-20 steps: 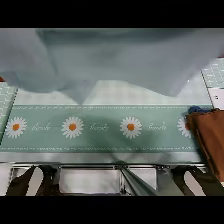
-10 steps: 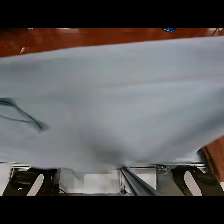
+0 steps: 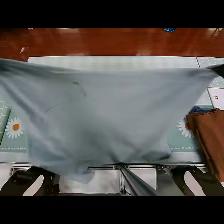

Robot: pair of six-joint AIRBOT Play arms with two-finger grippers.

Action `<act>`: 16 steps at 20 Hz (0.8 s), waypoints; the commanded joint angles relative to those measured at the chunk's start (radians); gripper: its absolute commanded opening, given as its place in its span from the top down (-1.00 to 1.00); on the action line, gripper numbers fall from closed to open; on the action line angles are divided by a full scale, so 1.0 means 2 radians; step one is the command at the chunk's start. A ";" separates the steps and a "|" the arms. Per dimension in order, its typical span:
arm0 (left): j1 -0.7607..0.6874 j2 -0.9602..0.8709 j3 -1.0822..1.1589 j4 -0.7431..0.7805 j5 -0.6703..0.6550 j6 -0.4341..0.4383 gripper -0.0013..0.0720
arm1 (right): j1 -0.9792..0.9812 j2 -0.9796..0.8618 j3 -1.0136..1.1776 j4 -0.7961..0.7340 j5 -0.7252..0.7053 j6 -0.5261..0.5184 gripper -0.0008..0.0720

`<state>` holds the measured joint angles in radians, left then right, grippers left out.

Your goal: Fold the shirts.

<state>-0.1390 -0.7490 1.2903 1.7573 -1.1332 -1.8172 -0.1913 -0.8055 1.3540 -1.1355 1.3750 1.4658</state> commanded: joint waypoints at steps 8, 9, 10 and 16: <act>0.137 -0.378 0.050 -0.276 0.178 0.052 0.91 | 0.001 -0.372 0.045 0.097 -0.204 -0.041 0.90; 0.136 -0.403 0.065 -0.286 0.176 0.060 0.91 | 0.001 -0.405 0.073 0.098 -0.198 -0.039 0.90; 0.135 -0.425 0.080 -0.302 0.171 0.069 0.91 | 0.001 -0.430 0.097 0.101 -0.189 -0.035 0.90; 0.142 -0.461 0.104 -0.330 0.078 0.137 0.91 | -0.004 -0.469 0.144 0.100 -0.126 -0.022 0.90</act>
<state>0.1326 -1.6375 1.4773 1.1446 -0.8722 -1.6402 -0.1925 -1.7103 1.6077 -0.9329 1.0576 1.4128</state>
